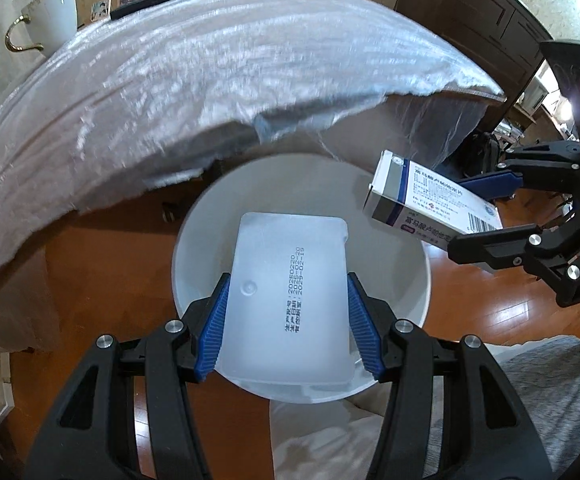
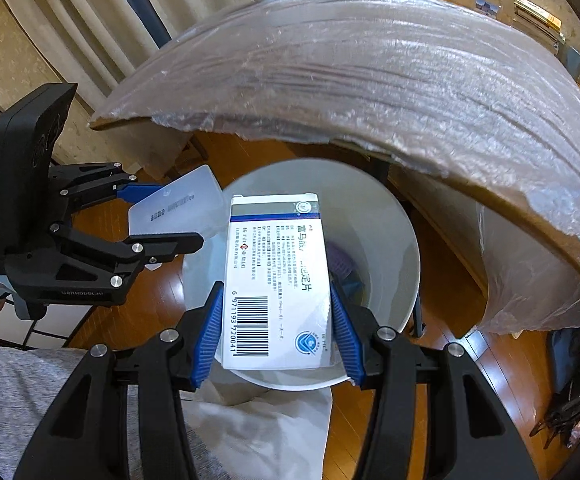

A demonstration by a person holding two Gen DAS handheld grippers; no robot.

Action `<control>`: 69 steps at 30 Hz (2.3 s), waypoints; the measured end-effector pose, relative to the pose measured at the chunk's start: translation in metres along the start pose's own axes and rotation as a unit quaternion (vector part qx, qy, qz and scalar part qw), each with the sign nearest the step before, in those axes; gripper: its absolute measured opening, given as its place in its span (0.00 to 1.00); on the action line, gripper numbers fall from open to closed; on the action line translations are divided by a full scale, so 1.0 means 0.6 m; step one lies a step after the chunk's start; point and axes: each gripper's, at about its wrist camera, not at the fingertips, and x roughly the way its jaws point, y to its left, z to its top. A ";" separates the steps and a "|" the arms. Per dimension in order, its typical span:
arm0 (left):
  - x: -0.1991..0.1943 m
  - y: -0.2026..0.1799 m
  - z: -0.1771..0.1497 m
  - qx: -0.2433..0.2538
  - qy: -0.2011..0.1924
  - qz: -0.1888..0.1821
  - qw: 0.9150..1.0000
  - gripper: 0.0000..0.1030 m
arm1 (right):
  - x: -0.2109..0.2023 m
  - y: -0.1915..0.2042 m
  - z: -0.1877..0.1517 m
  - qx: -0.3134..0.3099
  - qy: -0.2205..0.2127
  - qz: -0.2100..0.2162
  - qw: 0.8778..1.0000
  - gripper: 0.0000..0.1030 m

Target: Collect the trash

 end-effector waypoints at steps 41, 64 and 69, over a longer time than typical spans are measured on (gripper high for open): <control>-0.168 0.054 0.096 -0.024 -0.182 0.013 0.983 0.99 | -0.169 -0.010 0.086 0.000 -0.168 -0.093 0.981 0.96; 0.011 0.411 0.300 -0.246 -0.112 0.162 0.949 0.98 | -0.044 -0.415 0.333 0.197 -0.141 -0.257 0.936 0.96; 0.022 0.417 0.308 -0.242 -0.093 0.187 0.948 0.98 | -0.033 -0.437 0.331 0.218 -0.133 -0.261 0.931 0.96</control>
